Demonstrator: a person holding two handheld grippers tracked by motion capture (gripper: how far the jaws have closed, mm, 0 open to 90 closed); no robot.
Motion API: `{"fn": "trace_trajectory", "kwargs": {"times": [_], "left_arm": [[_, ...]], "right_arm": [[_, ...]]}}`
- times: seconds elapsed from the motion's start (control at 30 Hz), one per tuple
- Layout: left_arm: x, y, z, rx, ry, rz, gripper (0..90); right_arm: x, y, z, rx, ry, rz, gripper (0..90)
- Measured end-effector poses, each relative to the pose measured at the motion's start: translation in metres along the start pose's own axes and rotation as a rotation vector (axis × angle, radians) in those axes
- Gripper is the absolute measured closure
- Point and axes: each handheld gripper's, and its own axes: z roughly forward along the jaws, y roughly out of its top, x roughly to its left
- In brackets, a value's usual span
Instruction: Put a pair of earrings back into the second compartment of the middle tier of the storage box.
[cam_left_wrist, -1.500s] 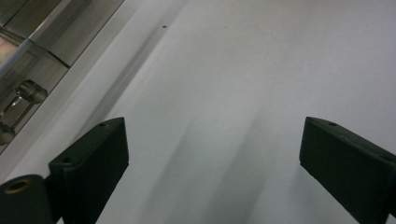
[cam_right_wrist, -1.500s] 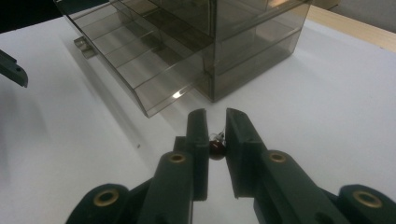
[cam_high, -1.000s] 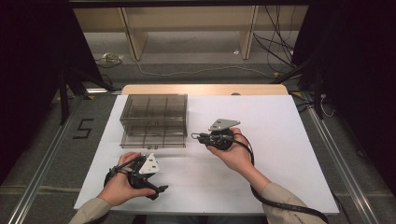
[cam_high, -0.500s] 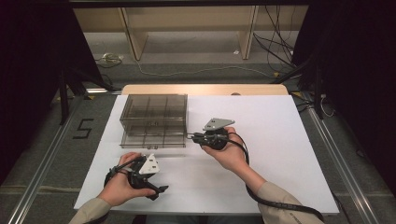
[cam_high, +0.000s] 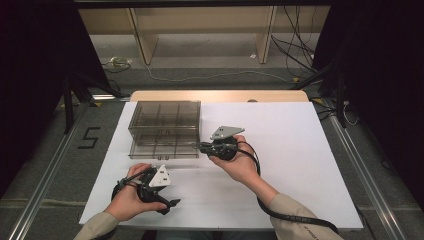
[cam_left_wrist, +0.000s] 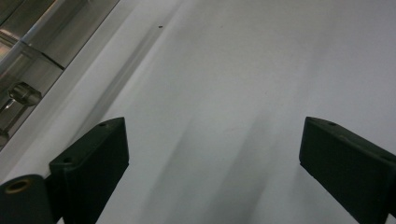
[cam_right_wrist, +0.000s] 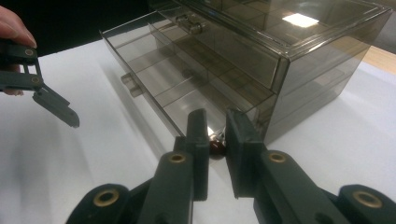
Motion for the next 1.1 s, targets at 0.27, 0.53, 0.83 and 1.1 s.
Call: {"fn": "trace_trajectory", "kwargs": {"times": [0.27,0.53,0.83,1.1], "left_arm": [[-0.001,0.0,0.001,-0.001,0.003,0.003,7.9],[-0.001,0.0,0.001,-0.001,0.001,0.003,7.9],[-0.001,0.0,0.001,-0.004,-0.002,0.004,8.3],[-0.001,0.0,0.001,-0.003,-0.002,0.005,8.5]], "right_arm": [[0.002,0.005,0.002,-0.01,0.004,-0.005,80.4],[0.003,0.007,0.009,-0.004,0.009,-0.005,80.4],[0.008,0.012,0.016,-0.004,0.022,-0.009,80.3],[0.012,0.016,0.024,0.003,0.036,-0.018,80.3]]}}
